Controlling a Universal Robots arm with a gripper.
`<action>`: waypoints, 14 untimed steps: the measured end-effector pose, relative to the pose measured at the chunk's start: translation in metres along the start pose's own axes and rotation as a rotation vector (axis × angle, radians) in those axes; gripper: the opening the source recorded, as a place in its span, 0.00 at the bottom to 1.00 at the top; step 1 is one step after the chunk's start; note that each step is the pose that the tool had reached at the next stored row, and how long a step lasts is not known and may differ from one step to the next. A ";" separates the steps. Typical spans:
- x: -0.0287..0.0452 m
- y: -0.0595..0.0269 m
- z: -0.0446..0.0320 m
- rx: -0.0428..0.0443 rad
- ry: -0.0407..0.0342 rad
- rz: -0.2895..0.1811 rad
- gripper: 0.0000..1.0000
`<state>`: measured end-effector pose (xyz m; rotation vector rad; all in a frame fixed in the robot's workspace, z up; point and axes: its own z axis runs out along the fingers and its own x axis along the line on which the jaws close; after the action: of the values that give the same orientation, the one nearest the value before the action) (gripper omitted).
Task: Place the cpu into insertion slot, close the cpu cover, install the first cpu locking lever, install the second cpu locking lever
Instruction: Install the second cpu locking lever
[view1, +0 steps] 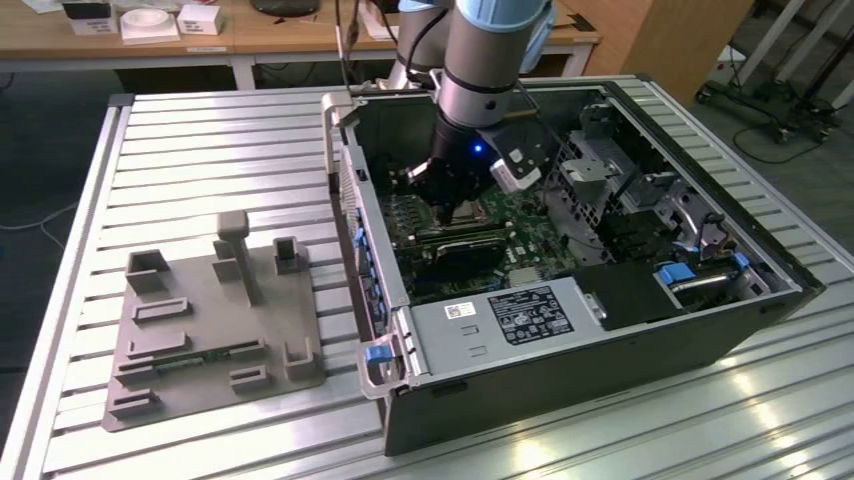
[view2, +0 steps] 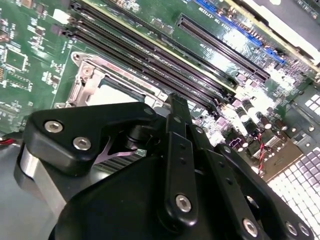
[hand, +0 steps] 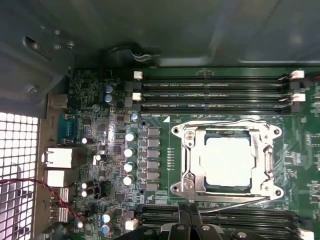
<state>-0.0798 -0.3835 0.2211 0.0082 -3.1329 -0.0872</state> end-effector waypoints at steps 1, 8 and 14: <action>0.0005 -0.0001 0.0011 0.0000 0.0000 0.000 0.10; 0.0023 -0.0005 0.0077 -0.0049 0.0001 0.000 0.10; 0.0031 -0.0006 0.0117 -0.0298 0.0013 -0.022 0.10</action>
<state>-0.0830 -0.3835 0.2095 0.0432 -3.1302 -0.1340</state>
